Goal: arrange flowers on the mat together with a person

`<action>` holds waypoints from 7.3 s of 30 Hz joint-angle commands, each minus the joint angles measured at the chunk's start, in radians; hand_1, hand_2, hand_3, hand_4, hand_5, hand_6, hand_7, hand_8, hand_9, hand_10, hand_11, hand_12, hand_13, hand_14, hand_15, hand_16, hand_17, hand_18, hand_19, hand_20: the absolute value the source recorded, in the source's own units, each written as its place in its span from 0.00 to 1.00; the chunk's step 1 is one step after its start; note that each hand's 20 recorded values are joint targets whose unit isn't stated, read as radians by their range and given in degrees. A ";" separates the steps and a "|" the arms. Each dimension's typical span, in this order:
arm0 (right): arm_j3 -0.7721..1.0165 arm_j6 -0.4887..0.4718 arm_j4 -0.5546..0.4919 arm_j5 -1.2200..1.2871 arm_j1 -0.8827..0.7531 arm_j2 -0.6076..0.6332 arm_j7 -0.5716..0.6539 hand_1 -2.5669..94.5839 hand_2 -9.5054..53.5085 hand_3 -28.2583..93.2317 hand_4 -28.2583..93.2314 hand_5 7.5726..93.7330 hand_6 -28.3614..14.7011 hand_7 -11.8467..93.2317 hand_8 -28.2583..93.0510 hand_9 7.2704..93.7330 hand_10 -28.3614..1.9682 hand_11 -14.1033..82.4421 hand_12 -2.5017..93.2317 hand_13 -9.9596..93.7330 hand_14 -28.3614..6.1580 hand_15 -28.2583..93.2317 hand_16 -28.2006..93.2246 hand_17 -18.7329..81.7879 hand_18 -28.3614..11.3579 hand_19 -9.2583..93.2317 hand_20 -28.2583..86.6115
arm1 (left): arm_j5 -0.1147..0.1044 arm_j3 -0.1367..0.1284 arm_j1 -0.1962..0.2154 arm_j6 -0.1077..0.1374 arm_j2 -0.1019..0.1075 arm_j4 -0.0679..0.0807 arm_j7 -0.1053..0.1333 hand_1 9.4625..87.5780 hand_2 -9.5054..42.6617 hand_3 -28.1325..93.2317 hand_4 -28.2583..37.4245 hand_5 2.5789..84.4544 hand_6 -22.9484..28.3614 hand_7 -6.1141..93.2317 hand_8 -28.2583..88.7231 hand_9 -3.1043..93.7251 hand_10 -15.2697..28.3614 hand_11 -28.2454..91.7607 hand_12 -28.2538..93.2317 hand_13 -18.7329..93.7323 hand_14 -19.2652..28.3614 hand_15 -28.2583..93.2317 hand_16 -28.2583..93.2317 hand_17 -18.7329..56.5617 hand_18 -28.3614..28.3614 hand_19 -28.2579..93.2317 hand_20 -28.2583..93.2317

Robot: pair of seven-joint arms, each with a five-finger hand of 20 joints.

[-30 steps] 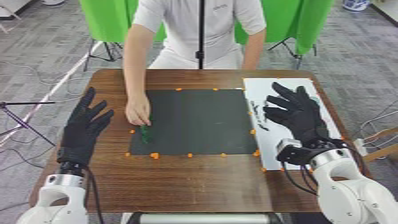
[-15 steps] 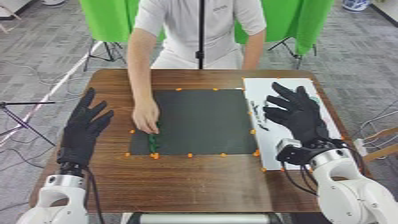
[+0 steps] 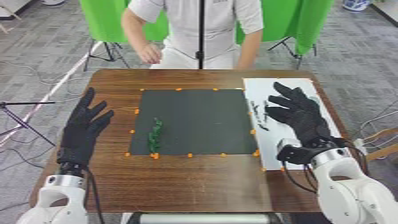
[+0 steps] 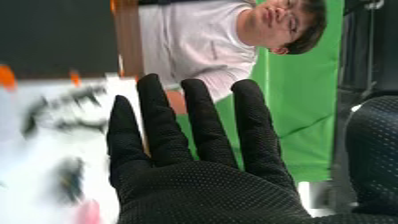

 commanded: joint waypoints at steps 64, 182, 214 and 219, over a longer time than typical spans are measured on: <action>-0.112 0.073 0.160 -1.191 -0.181 0.650 0.684 0.61 0.06 0.66 0.01 0.87 0.77 0.29 0.24 0.91 0.68 0.42 0.22 0.81 0.68 0.65 0.40 0.45 0.23 0.70 0.49 | -0.001 -0.006 0.031 -0.007 0.010 -0.008 -0.007 0.16 0.27 0.85 0.00 0.25 0.36 0.18 0.16 0.31 0.63 0.31 0.35 0.36 0.81 0.39 0.24 0.09 1.00 0.62 0.21; -0.098 -0.199 0.031 0.229 0.125 0.073 0.021 0.23 0.33 0.77 0.03 0.46 0.63 0.22 0.15 0.46 0.36 0.28 0.19 0.44 0.23 0.49 0.37 0.21 0.12 0.46 0.41 | -0.007 -0.012 0.138 0.070 0.020 -0.037 0.112 0.10 0.26 0.84 0.00 0.26 0.34 0.18 0.16 0.32 0.62 0.30 0.35 0.37 0.80 0.40 0.25 0.10 0.97 0.61 0.22; 0.125 -0.199 0.024 0.195 -0.136 -0.056 -0.085 0.18 0.34 0.77 0.02 0.34 0.71 0.18 0.17 0.35 0.41 0.18 0.21 0.38 0.22 0.32 0.48 0.19 0.15 0.36 0.42 | 0.022 0.017 0.117 0.018 -0.006 -0.015 0.084 0.10 0.24 0.85 0.00 0.26 0.34 0.18 0.16 0.32 0.62 0.30 0.35 0.38 0.79 0.40 0.24 0.12 0.97 0.60 0.25; 0.101 -0.168 0.029 0.189 -0.119 -0.040 -0.087 0.17 0.34 0.77 0.02 0.34 0.71 0.18 0.17 0.35 0.41 0.18 0.21 0.38 0.22 0.32 0.49 0.19 0.15 0.36 0.42 | 0.019 0.015 0.115 0.015 -0.009 -0.013 0.083 0.10 0.24 0.84 0.00 0.26 0.34 0.18 0.16 0.32 0.62 0.30 0.35 0.38 0.79 0.40 0.24 0.12 0.97 0.60 0.25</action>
